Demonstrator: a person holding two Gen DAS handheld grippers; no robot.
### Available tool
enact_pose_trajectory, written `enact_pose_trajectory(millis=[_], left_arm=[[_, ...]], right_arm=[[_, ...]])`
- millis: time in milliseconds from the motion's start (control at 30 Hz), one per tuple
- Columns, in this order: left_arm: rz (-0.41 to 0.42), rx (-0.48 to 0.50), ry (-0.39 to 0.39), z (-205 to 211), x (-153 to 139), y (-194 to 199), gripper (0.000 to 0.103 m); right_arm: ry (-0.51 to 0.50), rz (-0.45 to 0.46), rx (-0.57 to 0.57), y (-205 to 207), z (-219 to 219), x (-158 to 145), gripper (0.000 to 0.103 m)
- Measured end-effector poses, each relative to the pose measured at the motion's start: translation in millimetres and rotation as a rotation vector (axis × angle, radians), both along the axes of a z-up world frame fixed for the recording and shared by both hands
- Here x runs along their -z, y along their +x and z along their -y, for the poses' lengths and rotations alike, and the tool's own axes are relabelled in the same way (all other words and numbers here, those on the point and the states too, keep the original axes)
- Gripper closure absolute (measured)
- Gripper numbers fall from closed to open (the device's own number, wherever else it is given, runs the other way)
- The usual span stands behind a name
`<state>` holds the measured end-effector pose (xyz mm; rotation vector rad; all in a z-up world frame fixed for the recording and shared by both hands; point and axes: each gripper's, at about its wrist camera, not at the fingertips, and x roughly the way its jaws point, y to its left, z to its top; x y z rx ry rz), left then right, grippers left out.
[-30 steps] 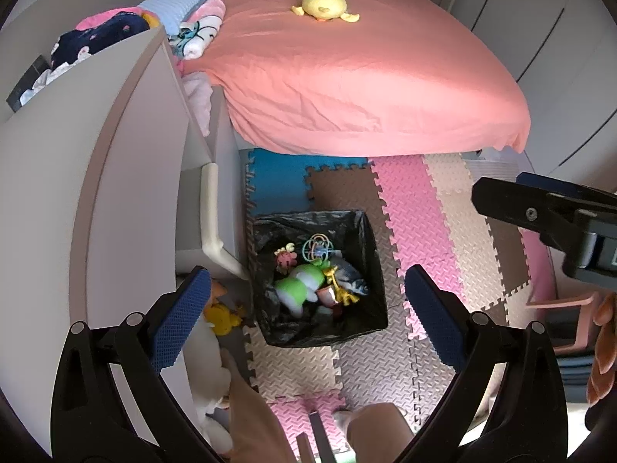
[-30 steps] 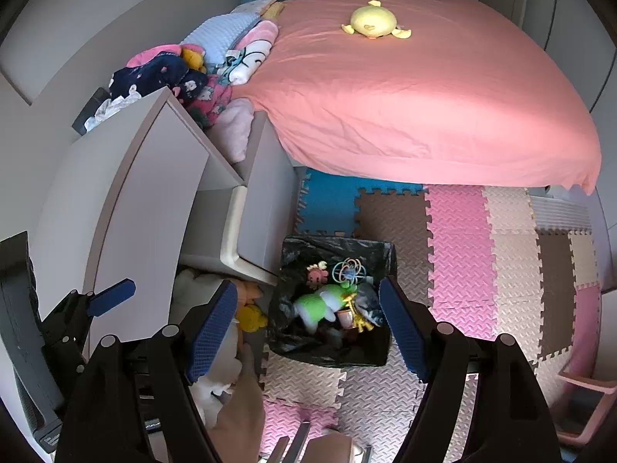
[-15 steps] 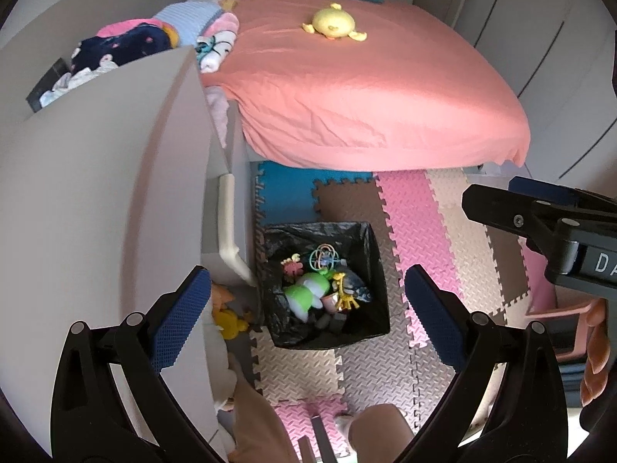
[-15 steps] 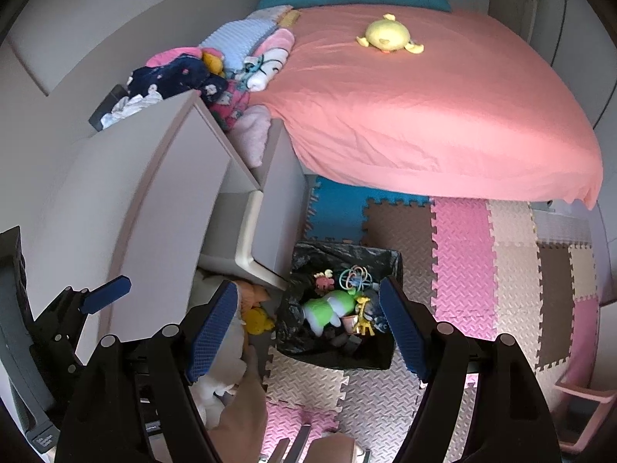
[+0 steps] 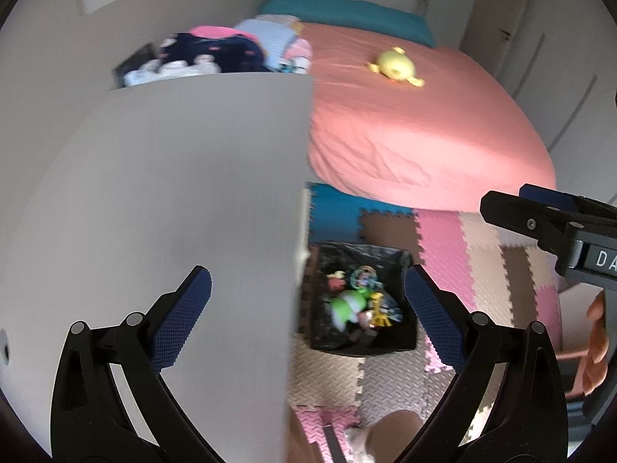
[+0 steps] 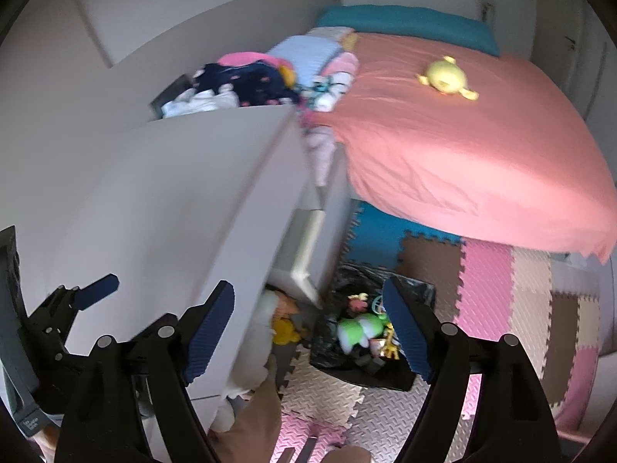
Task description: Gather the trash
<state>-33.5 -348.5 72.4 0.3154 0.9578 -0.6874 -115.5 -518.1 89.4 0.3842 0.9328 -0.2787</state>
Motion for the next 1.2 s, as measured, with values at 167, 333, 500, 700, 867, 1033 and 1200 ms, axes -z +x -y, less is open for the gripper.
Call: enact_pose_trajectory(millis=[167,333,500,700,867,1033,1200], left_arm=[[0.026,-0.119,-0.017,-71,-6,15,0.006],[0.051,-0.249,-0.033,-142,-4,26,0.006],[0.066,-0.375,-0.048,-213,3,31,0.006],[0.056,-0.503,-0.039,-280,24,33,0.006],[0.036,-0.571,-0.028,-318,41,35,0.006],[0.045,-0.594,0.005,-340,52,31,0.006],[0.046,-0.621,0.014,-354,62,32,0.006]], right_arm=[[-0.003,0.008,-0.095,25,-55,3,0.023],[-0.013,0.019,-0.191,42,-113,10,0.020],[-0.011,0.012,-0.295,59,-174,24,0.019],[-0.029,-0.006,-0.389,79,-239,48,0.019],[-0.039,-0.019,-0.428,92,-277,64,0.019],[-0.024,-0.023,-0.429,99,-297,76,0.019],[-0.066,-0.001,-0.406,100,-313,85,0.016]])
